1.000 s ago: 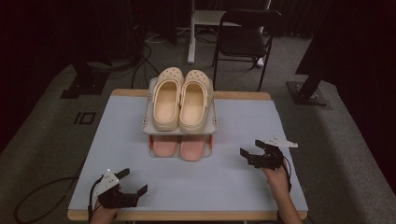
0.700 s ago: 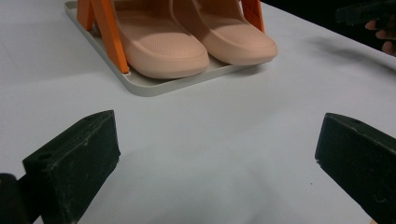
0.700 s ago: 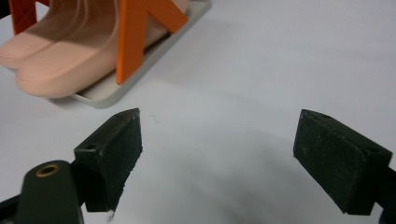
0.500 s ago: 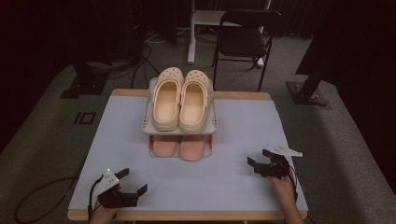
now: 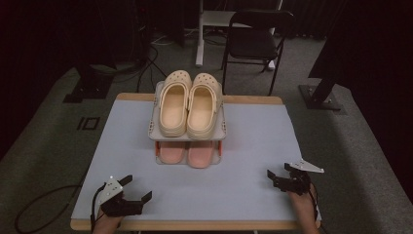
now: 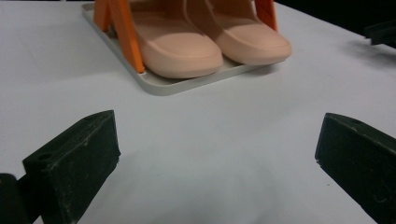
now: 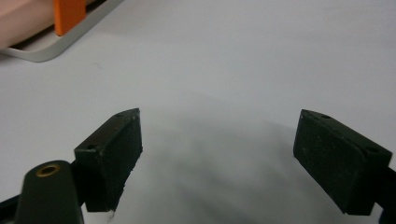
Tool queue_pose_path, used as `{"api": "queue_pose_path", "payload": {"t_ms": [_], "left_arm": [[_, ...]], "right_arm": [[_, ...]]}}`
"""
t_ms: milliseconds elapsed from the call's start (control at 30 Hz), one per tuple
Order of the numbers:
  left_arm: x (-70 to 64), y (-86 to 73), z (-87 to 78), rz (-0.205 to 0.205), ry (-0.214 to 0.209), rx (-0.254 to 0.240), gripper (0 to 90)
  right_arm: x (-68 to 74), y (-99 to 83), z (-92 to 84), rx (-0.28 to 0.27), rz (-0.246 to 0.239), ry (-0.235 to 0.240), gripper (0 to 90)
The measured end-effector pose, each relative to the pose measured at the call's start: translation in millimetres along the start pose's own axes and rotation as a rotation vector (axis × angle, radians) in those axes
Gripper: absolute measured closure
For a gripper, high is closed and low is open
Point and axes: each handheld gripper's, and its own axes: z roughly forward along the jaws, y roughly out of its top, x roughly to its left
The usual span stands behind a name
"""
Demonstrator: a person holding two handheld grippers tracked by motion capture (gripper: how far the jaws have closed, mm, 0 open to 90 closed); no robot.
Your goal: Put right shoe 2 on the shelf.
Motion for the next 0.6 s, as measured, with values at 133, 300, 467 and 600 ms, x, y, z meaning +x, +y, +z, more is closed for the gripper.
{"api": "queue_pose_path", "payload": {"t_ms": [133, 300, 467, 600], "left_arm": [[0.5, -0.5, -0.3, -0.002, 0.016, 0.002, 0.0], [-1.0, -1.2, -0.2, 0.015, 0.042, 0.002, 0.0], [-0.6, -1.9, -1.6, 0.021, 0.096, -0.013, 0.0], [0.4, -3.0, -2.5, 0.015, 0.154, -0.021, 0.0]], "right_arm": [[-2.1, -3.5, -3.1, -0.008, 0.001, -0.019, 15.1], [-0.7, -4.8, -4.5, -0.021, -0.006, -0.052, 15.2], [-0.8, -6.3, -6.4, -0.045, 0.009, -0.077, 15.2], [-1.5, -6.4, -5.5, -0.037, 0.016, -0.08, 15.2]]}}
